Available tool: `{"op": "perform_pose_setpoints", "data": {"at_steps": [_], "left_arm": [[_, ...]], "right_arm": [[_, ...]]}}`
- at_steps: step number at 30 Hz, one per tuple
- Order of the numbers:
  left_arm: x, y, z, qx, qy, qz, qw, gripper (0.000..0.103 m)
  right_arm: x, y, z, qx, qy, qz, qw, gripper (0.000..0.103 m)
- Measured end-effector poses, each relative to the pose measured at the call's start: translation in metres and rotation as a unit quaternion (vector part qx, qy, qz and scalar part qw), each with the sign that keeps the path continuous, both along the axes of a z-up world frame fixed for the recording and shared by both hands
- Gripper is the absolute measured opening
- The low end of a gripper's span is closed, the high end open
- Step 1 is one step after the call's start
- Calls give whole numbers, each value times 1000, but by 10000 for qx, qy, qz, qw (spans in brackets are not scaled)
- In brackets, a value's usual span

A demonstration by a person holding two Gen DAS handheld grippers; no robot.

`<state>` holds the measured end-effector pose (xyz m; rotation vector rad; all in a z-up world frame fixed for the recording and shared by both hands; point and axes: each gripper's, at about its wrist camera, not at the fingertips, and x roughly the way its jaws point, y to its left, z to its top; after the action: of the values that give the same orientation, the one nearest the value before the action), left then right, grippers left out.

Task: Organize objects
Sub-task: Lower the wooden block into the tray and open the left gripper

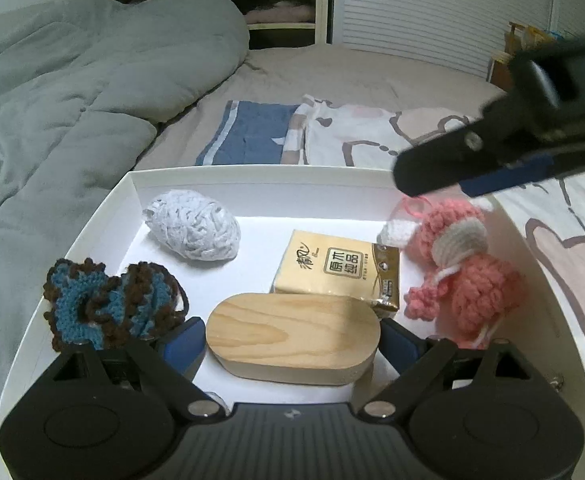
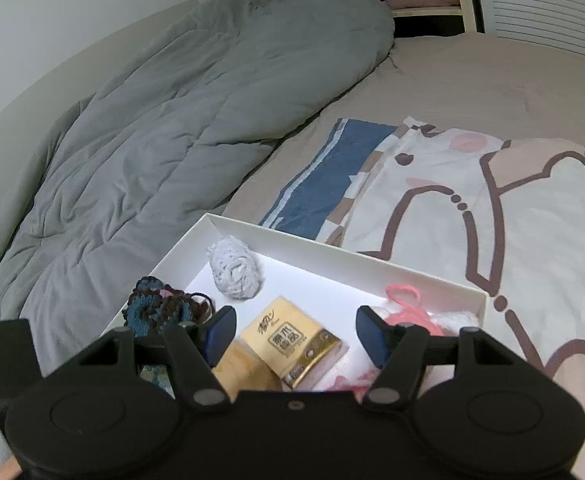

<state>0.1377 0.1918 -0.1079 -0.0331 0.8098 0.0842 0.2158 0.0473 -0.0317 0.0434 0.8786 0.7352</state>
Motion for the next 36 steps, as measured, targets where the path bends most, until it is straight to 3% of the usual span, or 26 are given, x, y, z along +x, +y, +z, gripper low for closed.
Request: {"op": "perform_pose_setpoints", "data": {"at_steps": [7,13,21,27,36], "left_arm": [[-12,2,4,38,240,-161,9996,92],[-20,5,4,-21,85,-119,9999,95],[-29,10,25,-210,-223,213,9993,100],[-38,5,40,58,-195,425,9989,101],[-60,-7,73,128,-387,800,9960,103]], "right_arm": [[-7,-11,0,-26,3,-2,10000,67],[-13,-17,0,-58,9,-20,10000,68],[-21,-26,8,-53,-161,-21,9999,74],[-33,-35,22,-25,-387,56,9992,82],[-58,-53,44,-41,-790,59,9969,96]]}}
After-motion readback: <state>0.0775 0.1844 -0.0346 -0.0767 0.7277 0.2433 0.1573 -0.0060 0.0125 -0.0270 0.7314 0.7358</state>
